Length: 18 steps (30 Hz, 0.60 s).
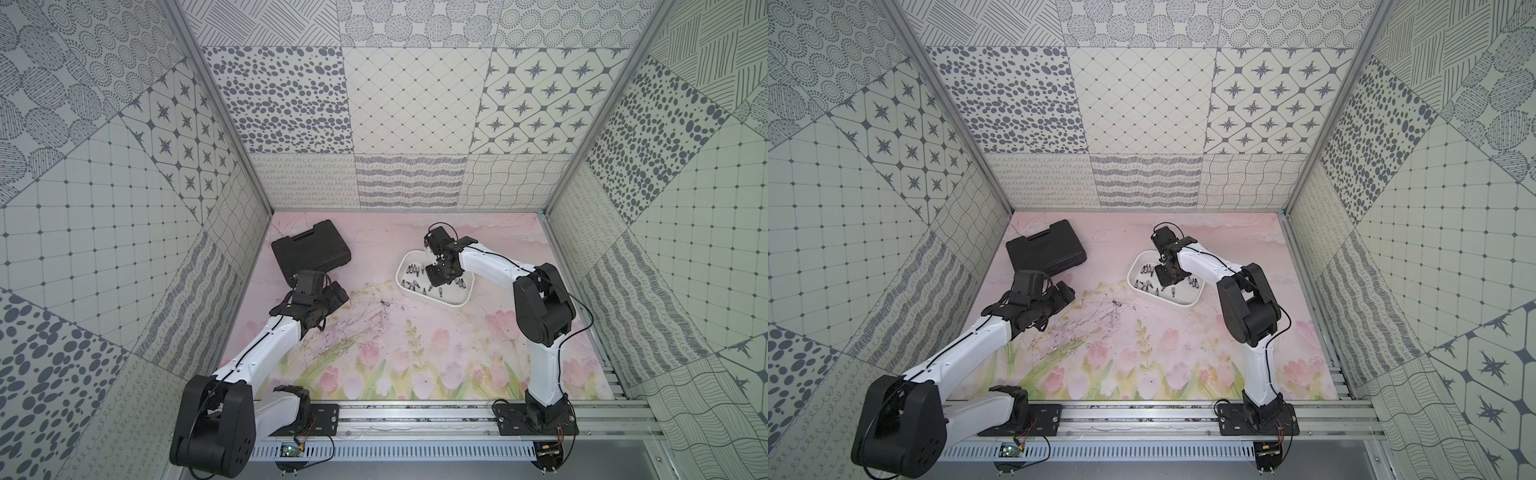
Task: Put the bit on the desktop into the storage box
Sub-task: Place the screwdriver bit in the storage box.
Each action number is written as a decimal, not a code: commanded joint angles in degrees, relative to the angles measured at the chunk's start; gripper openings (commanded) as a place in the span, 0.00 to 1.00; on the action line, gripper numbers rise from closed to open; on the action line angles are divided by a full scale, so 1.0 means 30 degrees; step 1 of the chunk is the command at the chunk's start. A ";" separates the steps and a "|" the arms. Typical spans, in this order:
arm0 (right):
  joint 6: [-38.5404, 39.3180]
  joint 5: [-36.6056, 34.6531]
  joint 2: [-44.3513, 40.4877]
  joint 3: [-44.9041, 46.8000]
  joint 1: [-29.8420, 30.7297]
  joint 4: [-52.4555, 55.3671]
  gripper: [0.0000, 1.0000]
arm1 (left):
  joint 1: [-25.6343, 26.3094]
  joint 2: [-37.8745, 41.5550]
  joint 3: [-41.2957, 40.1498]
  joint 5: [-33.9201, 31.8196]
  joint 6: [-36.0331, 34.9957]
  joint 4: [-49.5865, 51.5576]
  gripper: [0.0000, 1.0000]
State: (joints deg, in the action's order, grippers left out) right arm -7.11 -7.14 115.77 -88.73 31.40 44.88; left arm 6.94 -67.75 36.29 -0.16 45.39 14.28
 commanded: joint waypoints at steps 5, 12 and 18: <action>-0.0305 -0.0586 0.0523 0.0205 -0.0117 -0.0606 0.14 | -0.0042 -0.0186 0.0213 0.0348 0.0170 -0.0424 0.94; -0.0244 -0.0727 0.0410 0.0308 -0.0146 -0.0606 0.18 | -0.0057 -0.0413 0.0295 0.0380 0.0199 -0.0482 0.94; -0.0228 -0.0596 -0.0416 0.0395 -0.0126 -0.0603 0.28 | -0.0048 -0.0379 0.0323 0.0391 0.0184 -0.0426 0.94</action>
State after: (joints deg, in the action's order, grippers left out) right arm -7.09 -8.45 116.40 -88.18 31.35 44.27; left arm 6.94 -68.62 36.47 -0.12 45.60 13.91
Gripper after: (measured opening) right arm 0.271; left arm 0.944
